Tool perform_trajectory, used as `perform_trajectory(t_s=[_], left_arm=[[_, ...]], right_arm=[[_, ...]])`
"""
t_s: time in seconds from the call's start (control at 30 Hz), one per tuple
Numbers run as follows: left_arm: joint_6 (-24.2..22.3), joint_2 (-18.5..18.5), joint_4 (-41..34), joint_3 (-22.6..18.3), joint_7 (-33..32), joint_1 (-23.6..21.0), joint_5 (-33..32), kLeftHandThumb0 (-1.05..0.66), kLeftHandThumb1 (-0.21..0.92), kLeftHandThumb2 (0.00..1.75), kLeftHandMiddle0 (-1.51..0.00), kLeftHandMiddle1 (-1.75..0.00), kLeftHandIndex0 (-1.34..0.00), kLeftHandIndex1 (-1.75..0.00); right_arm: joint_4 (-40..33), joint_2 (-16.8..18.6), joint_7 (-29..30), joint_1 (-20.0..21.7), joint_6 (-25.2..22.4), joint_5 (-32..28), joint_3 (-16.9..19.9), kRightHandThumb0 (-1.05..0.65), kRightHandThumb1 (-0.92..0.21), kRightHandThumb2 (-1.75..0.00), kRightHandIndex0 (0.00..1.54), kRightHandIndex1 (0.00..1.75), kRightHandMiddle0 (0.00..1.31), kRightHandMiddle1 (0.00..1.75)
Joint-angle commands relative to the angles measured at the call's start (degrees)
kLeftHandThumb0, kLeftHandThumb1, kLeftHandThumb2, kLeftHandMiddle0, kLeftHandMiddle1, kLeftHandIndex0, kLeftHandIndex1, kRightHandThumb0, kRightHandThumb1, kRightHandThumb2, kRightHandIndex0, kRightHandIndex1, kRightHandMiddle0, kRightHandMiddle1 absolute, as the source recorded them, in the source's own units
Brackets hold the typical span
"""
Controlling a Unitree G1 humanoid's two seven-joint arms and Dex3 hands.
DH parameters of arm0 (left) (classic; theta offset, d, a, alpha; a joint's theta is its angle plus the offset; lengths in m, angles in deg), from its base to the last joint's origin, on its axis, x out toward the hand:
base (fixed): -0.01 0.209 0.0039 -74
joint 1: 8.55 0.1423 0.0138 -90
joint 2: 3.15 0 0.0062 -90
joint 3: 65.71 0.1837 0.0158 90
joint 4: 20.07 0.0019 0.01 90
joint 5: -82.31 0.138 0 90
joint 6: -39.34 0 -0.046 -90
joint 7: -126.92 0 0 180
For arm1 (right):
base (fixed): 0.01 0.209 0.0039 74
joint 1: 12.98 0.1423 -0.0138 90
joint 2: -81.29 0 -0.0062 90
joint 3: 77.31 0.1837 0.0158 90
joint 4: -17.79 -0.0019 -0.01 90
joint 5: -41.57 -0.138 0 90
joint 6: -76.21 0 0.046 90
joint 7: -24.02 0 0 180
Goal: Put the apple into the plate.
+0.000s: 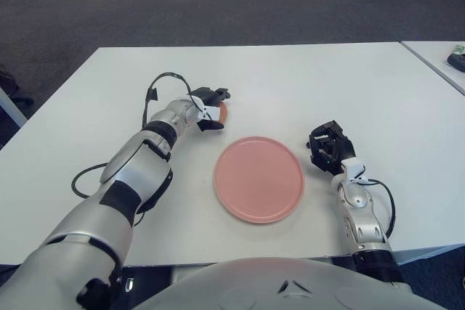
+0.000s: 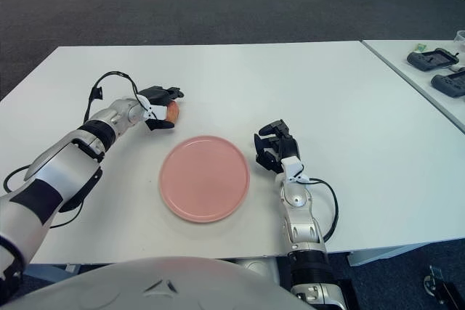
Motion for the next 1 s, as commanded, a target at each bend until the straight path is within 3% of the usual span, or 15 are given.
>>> perform_trajectory(t_s=[0.0, 0.07, 0.13, 0.27, 0.37, 0.47, 0.97], left_arm=[[-2.0, 0.3, 2.5, 1.8, 0.7, 4.7, 2.1, -0.47, 0.03, 1.44, 0.0, -1.55, 0.0, -1.62], [-2.6, 0.4, 2.7, 1.8, -0.4, 5.2, 2.2, -0.01, 0.16, 1.39, -0.3, -1.65, -0.06, -1.68], [-3.1, 0.5, 2.9, 1.9, -1.8, 6.0, 2.4, 0.23, 0.2, 1.39, -0.47, -1.7, -0.16, -1.71], [-3.5, 0.7, 3.1, 2.2, -3.3, 6.2, 2.6, 0.42, 0.22, 1.41, -0.61, -1.73, -0.33, -1.74], [-3.5, 0.8, 3.0, 2.1, -5.5, 6.6, 2.6, 0.14, 0.15, 1.45, -0.77, -1.58, -0.49, -1.74], [-3.3, 0.8, 2.8, 1.8, -7.6, 7.0, 2.2, 0.05, 0.07, 1.52, -0.84, -1.52, -0.59, -1.75], [-1.4, 1.2, 2.6, -0.4, -11.8, 7.4, 0.5, 0.0, -0.12, 1.67, -1.01, -1.34, -0.81, -1.75]], right_arm=[[0.7, -0.1, 0.0, -0.8, -2.3, 0.1, 0.5, -0.37, -0.72, -0.81, 0.52, 1.38, 0.3, 1.75], [0.6, -0.1, 0.1, -0.8, -2.4, 0.1, 0.6, -0.37, -0.72, -0.81, 0.52, 1.38, 0.3, 1.75], [0.6, -0.1, 0.1, -0.7, -2.3, 0.0, 0.6, -0.37, -0.72, -0.81, 0.53, 1.38, 0.3, 1.75], [0.9, -0.1, 0.0, -0.6, -2.1, -0.1, 0.7, -0.37, -0.71, -0.82, 0.53, 1.38, 0.31, 1.75], [0.9, 0.0, 0.1, -0.6, -2.0, -0.1, 0.8, -0.37, -0.7, -0.83, 0.52, 1.38, 0.32, 1.75], [0.8, 0.0, 0.3, -0.7, -2.1, -0.1, 0.9, -0.37, -0.7, -0.83, 0.51, 1.38, 0.32, 1.75], [0.9, 0.0, 0.1, -0.6, -2.0, -0.3, 1.2, -0.37, -0.7, -0.84, 0.49, 1.37, 0.32, 1.75]])
